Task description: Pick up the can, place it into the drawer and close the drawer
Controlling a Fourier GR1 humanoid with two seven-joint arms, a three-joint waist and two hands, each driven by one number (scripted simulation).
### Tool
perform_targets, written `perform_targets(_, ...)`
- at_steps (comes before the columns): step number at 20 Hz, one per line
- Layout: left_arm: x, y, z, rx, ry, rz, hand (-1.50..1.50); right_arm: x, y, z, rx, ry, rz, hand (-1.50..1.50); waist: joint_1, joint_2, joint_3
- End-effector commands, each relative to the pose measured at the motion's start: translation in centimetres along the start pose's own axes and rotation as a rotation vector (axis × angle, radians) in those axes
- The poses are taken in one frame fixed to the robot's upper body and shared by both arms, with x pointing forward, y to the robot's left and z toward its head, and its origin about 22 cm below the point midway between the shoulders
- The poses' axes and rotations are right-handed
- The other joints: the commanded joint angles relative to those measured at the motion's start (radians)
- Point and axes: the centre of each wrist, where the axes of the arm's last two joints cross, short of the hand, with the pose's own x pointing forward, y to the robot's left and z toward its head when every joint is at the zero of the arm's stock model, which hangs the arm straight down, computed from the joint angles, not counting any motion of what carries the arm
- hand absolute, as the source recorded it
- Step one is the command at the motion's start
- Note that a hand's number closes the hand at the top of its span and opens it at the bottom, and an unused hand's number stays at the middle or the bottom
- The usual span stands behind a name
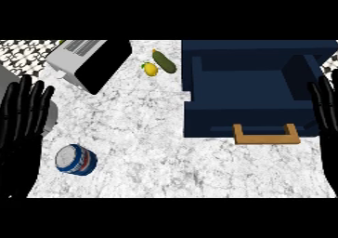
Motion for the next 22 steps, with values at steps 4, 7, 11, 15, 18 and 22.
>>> perform_targets(4,2.6,3.2,2.3,-0.055,-0.003,0.024,-1.50,-0.8,0.8,0.2,0.021,0.013,-0.036,-1.50,0.007,0.026,-0.026)
perform_targets(7,-0.7,5.8,5.1,0.022,0.346,-0.052,-1.50,-2.4,-1.5,2.5,-0.174,0.264,0.018,-1.50,0.010,0.037,-0.027)
perform_targets(11,2.8,7.3,6.0,-0.001,0.397,-0.063,-1.50,-1.7,-1.6,3.2,-0.213,0.316,0.054,-1.50,0.012,0.024,-0.026)
perform_targets(15,5.7,9.2,7.8,0.012,0.413,-0.047,-1.50,-1.1,-2.6,5.3,-0.214,0.320,0.035,-1.50,0.010,0.023,-0.026)
perform_targets(18,5.8,10.3,8.7,0.008,0.415,-0.051,-1.50,-0.1,-4.6,5.3,-0.211,0.308,0.036,-1.50,0.005,0.024,-0.026)
perform_targets(22,4.7,10.6,9.6,0.013,0.417,-0.026,-1.50,1.3,-5.4,6.6,-0.215,0.311,0.061,-1.50,0.001,0.025,-0.026)
